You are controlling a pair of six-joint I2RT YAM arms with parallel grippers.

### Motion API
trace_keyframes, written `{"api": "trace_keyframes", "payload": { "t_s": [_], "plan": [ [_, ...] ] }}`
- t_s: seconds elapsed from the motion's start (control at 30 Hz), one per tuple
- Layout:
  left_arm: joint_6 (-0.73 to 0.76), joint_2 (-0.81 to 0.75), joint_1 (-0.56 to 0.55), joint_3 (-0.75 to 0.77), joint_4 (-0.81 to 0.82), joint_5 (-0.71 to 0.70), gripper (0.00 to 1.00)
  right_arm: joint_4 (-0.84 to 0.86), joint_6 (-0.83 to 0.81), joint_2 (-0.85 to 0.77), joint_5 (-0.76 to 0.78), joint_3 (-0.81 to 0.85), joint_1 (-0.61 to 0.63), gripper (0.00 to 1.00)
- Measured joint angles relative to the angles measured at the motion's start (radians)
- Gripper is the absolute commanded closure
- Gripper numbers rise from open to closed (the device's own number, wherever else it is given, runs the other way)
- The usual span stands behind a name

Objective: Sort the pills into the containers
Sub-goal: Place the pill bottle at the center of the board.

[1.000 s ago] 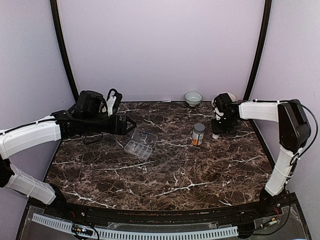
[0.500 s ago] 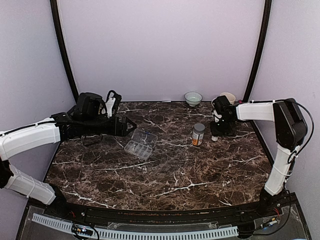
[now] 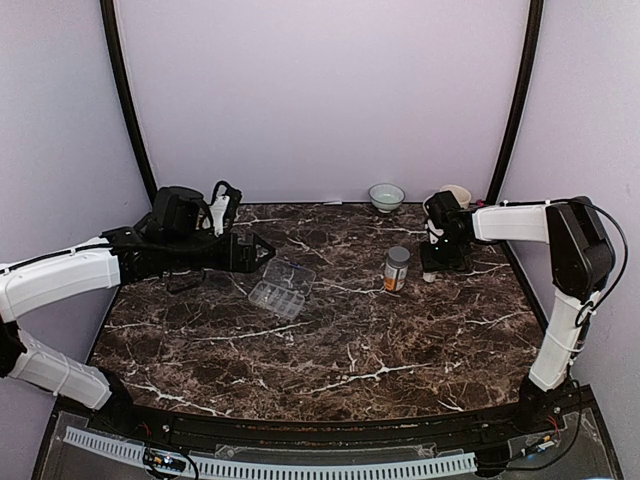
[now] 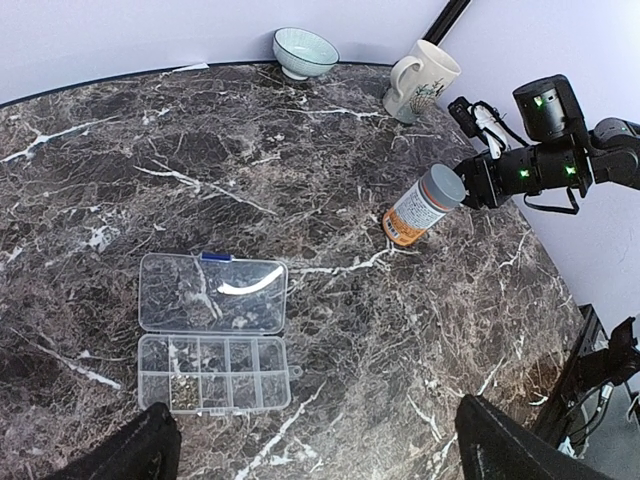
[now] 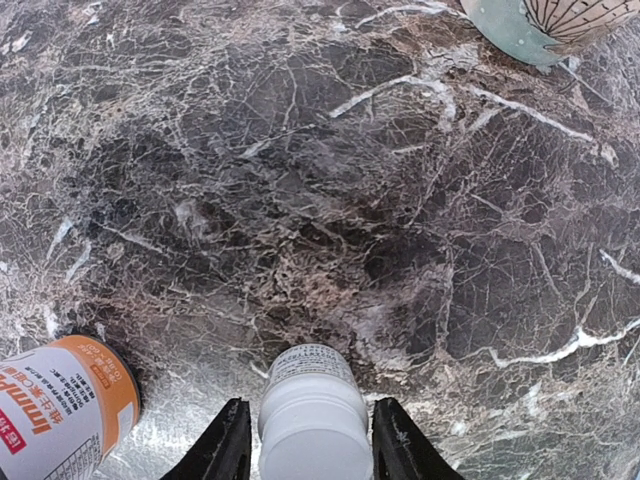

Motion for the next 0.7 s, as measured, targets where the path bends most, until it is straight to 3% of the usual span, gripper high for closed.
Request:
{"api": "trace_keyframes", "payload": {
  "t_s": [0.5,0.6,0.7],
  "plan": [
    [-0.014,-0.016,0.0,-0.008,0.013,0.023,0.09,-0.009,0.003,-0.105,0.027,0.005,0.0,0.47],
    [-0.018,-0.027,0.0,-0.025,0.034,0.022,0.18,-0.001,-0.003,-0.158,0.033,0.014,0.002,0.42],
    [-0.022,-0.058,0.0,-0.051,0.039,0.008,0.08,0.018,-0.013,-0.214,0.029,0.014,0.01,0.41]
  ]
}}
